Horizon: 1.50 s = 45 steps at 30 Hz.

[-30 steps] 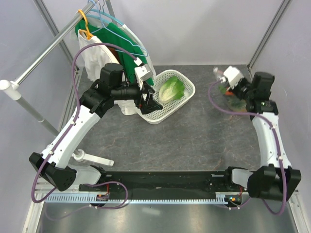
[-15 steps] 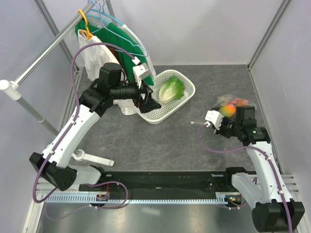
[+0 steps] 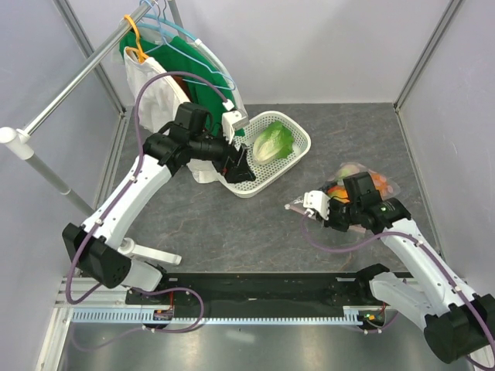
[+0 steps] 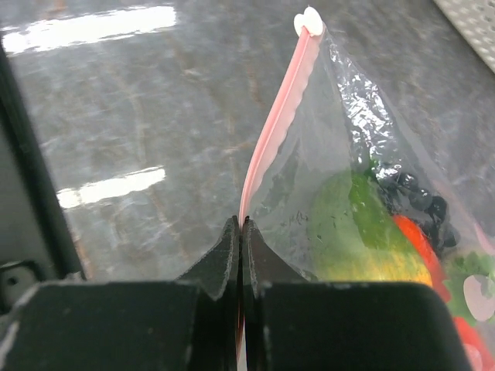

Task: Place the food in the zip-top bag and seal the zipper
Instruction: Place the zipper food storage bag at the center of the board, then adjust the zipper food storage bag at the center of the board.

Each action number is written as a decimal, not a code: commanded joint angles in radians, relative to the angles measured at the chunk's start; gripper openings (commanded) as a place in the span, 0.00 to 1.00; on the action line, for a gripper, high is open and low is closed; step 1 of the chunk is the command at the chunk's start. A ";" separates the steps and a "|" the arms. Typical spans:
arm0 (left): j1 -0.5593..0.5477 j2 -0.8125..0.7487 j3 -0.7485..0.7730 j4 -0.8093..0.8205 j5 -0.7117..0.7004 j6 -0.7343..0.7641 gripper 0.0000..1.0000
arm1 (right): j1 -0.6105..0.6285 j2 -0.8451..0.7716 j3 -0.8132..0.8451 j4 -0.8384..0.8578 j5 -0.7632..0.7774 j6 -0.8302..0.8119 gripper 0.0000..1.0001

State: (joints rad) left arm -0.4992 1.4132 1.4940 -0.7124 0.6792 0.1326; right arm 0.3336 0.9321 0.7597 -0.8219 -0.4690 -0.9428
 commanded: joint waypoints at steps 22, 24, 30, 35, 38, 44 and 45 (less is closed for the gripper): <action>0.005 0.063 0.037 -0.252 0.011 0.219 1.00 | -0.232 0.083 0.259 -0.193 0.323 0.132 0.95; 0.004 0.061 0.037 -0.252 0.013 0.219 1.00 | -0.440 0.150 0.292 -0.270 0.267 -0.036 0.95; 0.005 0.059 0.035 -0.242 0.025 0.220 1.00 | -0.700 0.223 0.186 -0.307 0.276 -0.315 0.94; 0.005 0.064 0.038 -0.233 0.020 0.216 1.00 | -0.665 0.284 0.064 -0.140 0.245 -0.334 0.94; 0.005 0.063 0.037 -0.229 0.014 0.213 1.00 | -0.599 0.341 0.044 -0.062 0.210 -0.265 0.93; 0.005 0.070 0.031 -0.211 0.017 0.197 1.00 | -0.441 0.442 0.093 0.107 0.161 -0.186 0.92; 0.005 0.072 0.031 -0.211 0.020 0.193 1.00 | -0.423 0.464 0.104 0.136 0.162 -0.176 0.92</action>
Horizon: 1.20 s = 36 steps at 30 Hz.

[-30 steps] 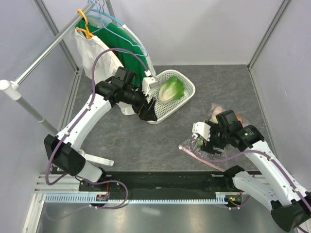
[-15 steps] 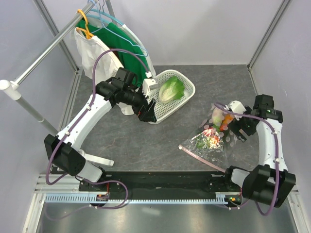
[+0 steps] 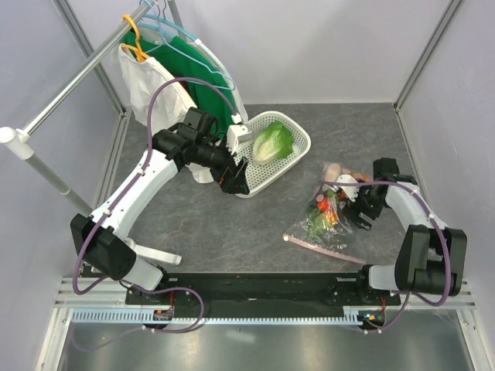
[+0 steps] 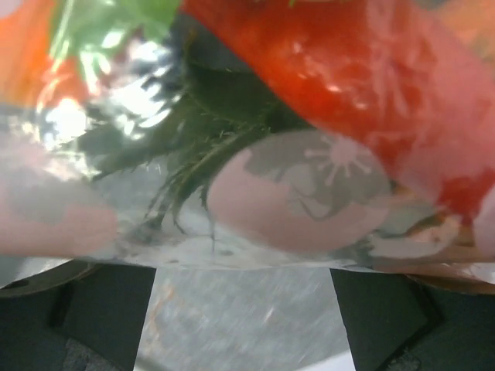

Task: Place the food in the zip-top bag and seal the zipper
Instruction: Adjust the zipper food storage bag at the center of the board, then reset both arms

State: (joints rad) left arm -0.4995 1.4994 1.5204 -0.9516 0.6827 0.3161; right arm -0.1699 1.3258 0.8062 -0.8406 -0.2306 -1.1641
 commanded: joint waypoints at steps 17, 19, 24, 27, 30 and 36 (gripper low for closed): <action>0.004 -0.001 0.217 -0.042 -0.071 -0.032 1.00 | -0.043 -0.040 0.364 -0.049 -0.277 0.237 0.97; 0.004 -0.008 0.260 -0.041 -0.072 -0.020 1.00 | -0.042 -0.092 0.427 -0.063 -0.337 0.343 0.98; -0.004 -0.001 0.294 -0.045 -0.083 -0.022 1.00 | 0.025 -0.135 0.519 -0.055 -0.440 0.611 0.98; -0.045 -0.019 0.226 -0.039 -0.078 -0.022 1.00 | 0.072 -0.175 0.481 -0.017 -0.475 0.788 0.98; -0.131 -0.050 0.094 0.022 -0.175 -0.025 1.00 | 0.115 -0.239 0.382 0.040 -0.481 0.928 0.98; -0.209 -0.041 -0.054 0.112 -0.259 -0.051 1.00 | 0.165 -0.362 0.190 0.069 -0.451 0.983 0.98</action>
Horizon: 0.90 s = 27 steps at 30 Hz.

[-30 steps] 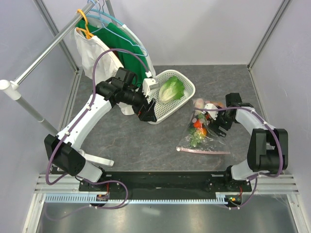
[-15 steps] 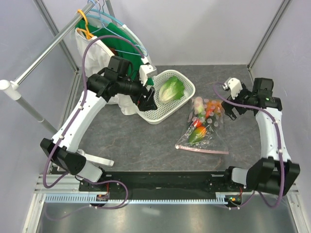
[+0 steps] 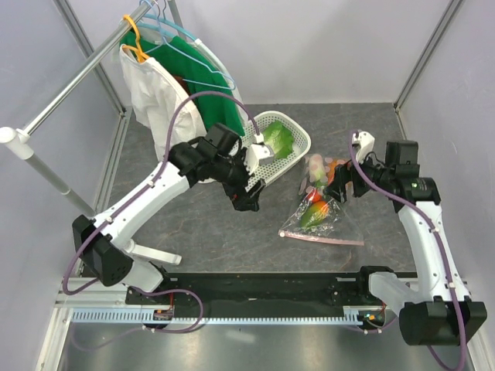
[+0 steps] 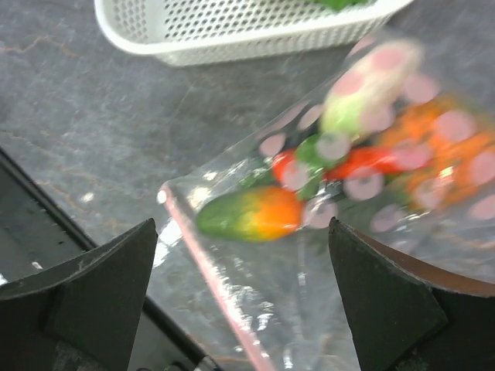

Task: Place the food in the zip-top bag and seal the zipper
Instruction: Reset both arms

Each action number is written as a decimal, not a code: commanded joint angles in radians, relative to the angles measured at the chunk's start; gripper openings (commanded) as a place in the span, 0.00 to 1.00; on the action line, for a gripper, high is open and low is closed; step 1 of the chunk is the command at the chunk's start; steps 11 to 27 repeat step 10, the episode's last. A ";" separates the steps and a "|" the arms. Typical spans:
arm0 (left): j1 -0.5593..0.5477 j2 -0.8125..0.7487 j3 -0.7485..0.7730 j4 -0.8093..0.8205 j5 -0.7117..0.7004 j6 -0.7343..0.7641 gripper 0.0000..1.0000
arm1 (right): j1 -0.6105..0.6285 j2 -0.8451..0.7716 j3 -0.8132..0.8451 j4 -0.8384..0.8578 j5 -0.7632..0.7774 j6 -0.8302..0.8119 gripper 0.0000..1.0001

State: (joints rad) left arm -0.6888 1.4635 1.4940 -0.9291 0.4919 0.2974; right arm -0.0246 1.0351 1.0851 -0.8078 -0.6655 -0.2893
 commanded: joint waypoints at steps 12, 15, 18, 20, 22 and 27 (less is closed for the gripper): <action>-0.086 0.092 0.060 0.141 -0.231 -0.021 1.00 | 0.052 -0.063 -0.077 0.071 0.023 0.110 0.98; -0.086 0.092 0.060 0.141 -0.231 -0.021 1.00 | 0.052 -0.063 -0.077 0.071 0.023 0.110 0.98; -0.086 0.092 0.060 0.141 -0.231 -0.021 1.00 | 0.052 -0.063 -0.077 0.071 0.023 0.110 0.98; -0.086 0.092 0.060 0.141 -0.231 -0.021 1.00 | 0.052 -0.063 -0.077 0.071 0.023 0.110 0.98; -0.086 0.092 0.060 0.141 -0.231 -0.021 1.00 | 0.052 -0.063 -0.077 0.071 0.023 0.110 0.98; -0.086 0.092 0.060 0.141 -0.231 -0.021 1.00 | 0.052 -0.063 -0.077 0.071 0.023 0.110 0.98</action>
